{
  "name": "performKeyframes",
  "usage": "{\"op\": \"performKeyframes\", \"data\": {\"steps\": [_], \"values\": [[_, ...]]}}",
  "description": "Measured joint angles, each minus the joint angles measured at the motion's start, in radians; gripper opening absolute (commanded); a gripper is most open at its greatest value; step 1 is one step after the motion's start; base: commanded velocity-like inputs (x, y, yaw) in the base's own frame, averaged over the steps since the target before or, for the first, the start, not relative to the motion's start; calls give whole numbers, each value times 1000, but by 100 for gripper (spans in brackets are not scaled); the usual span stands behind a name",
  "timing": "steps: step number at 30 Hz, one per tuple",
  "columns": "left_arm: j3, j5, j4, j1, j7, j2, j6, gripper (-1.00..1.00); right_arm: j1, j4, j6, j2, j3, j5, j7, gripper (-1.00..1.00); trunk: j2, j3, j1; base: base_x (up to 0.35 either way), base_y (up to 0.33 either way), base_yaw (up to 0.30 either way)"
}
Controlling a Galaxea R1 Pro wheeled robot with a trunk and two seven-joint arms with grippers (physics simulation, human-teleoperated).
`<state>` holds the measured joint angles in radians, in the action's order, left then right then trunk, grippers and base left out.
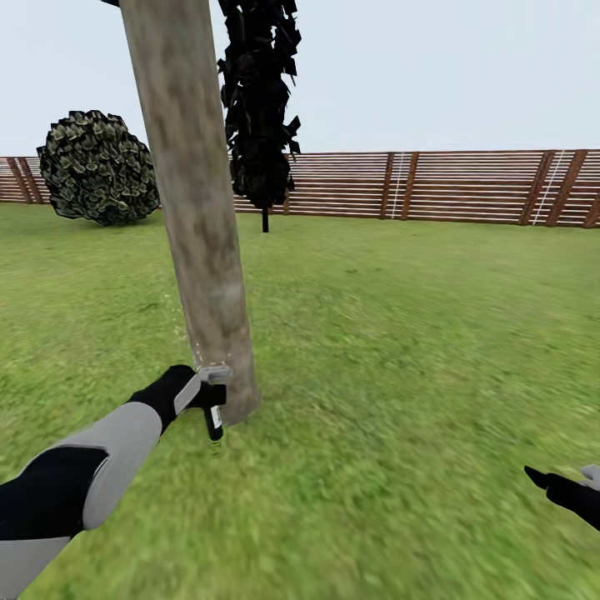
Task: In the garden, pick up the pesticide atomizer on the floor and spray pesticide onto both trees until each tree trunk is fully covered.
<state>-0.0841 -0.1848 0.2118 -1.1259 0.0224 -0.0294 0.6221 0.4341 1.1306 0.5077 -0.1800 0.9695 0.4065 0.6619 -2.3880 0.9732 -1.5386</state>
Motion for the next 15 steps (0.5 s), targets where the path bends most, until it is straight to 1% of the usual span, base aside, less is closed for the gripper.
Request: {"op": "performKeyframes", "data": {"steps": [2, 3, 4, 6, 7, 9, 11, 13, 15], "values": [[0, 1, 91, -1, -1, -3, 102, -100, 0, 0, 0, 0, 0, 0, 0, 100, 0, 0, 0, 0, -1, 0], [-1, 5, 175, -3, -1, -8, 183, -100, 0, 0, 0, 0, 0, 0, 0, 100, 0, 0, 0, 0, 0, 0], [0, 3, 238, -4, -1, -13, 238, -100, 0, 1, 0, 0, 0, 0, 0, 100, 0, 0, 0, 0, 0, 0], [0, 5, 298, -5, -1, -19, 303, -100, 0, 1, 0, 0, 0, 0, 0, 100, 0, 0, 0, 0, 0, 0], [0, 11, 326, -7, -1, -28, 331, -100, 0, 1, 0, -1, 0, 0, 0, 100, 0, 0, 0, 0, 0, 0], [1, 13, 362, -17, -2, -50, 356, -100, 0, 1, 0, -1, 0, 0, 0, 100, 0, 0, 0, 0, 0, 0], [1, 13, 370, -51, -3, -66, 361, -100, 0, 1, 0, -1, 0, 0, 0, 100, 0, 0, 0, 0, 0, 0], [1, 11, 372, -83, -4, -74, 364, -100, 0, 1, 0, 0, 0, 0, 1, 100, 0, 0, 0, 0, 0, 0], [1, 9, 372, -108, -4, -75, 366, -100, 0, 2, 0, 0, 0, 0, 0, 100, 0, 0, 0, 0, 0, 0]]}}
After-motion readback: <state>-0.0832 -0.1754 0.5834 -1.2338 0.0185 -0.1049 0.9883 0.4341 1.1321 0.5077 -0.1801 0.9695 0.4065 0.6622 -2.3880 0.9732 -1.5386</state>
